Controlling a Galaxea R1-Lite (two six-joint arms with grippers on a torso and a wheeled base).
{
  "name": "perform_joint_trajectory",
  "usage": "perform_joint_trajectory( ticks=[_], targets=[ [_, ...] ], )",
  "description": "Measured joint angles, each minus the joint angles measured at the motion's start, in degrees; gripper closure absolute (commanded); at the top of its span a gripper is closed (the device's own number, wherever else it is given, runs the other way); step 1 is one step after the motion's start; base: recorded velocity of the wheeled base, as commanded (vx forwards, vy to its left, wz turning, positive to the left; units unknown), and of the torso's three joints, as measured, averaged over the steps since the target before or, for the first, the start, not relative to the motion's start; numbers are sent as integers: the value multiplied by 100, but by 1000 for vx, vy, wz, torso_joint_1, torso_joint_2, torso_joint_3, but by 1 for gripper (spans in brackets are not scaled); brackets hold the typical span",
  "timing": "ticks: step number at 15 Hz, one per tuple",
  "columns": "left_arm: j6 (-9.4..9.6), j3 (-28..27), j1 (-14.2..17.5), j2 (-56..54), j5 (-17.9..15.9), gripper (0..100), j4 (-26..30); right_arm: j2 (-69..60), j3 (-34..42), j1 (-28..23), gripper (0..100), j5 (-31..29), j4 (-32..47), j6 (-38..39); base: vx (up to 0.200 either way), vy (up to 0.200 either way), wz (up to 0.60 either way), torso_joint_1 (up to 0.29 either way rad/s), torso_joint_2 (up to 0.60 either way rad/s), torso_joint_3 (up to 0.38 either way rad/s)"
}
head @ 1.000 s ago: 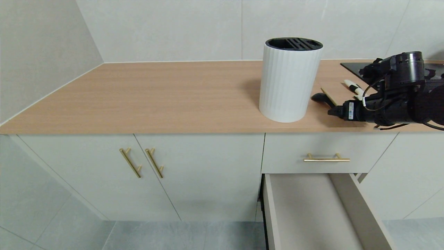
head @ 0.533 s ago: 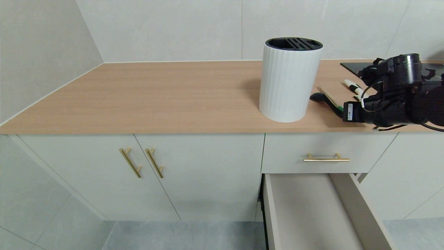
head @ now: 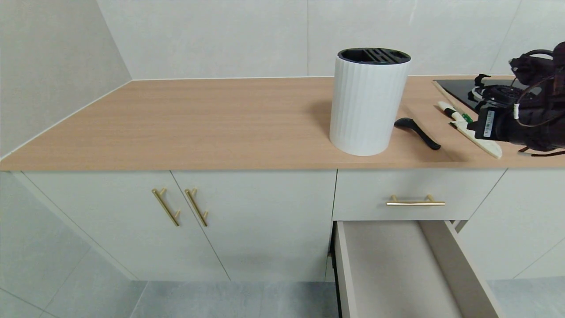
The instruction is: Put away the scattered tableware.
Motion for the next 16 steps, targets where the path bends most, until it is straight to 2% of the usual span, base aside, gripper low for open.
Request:
perform_joint_trajectory(
  ticks=[5,7,10,16],
  targets=[
    [0,0,0,0,0,0,0,-1326,985,-11,100,329,55,33,0,0,0,0,0,0],
    [0,0,0,0,0,0,0,-1844,1217,-11,100,506,624,30,0,0,0,0,0,0],
    [0,0,-2,0,0,0,0,-2470,1290,2,100,1579,1685,-15,0,0,0,0,0,0],
    [-2,0,0,0,0,0,0,-2867,1285,247,100,2249,3209,-1207,0,0,0,0,0,0]
  ],
)
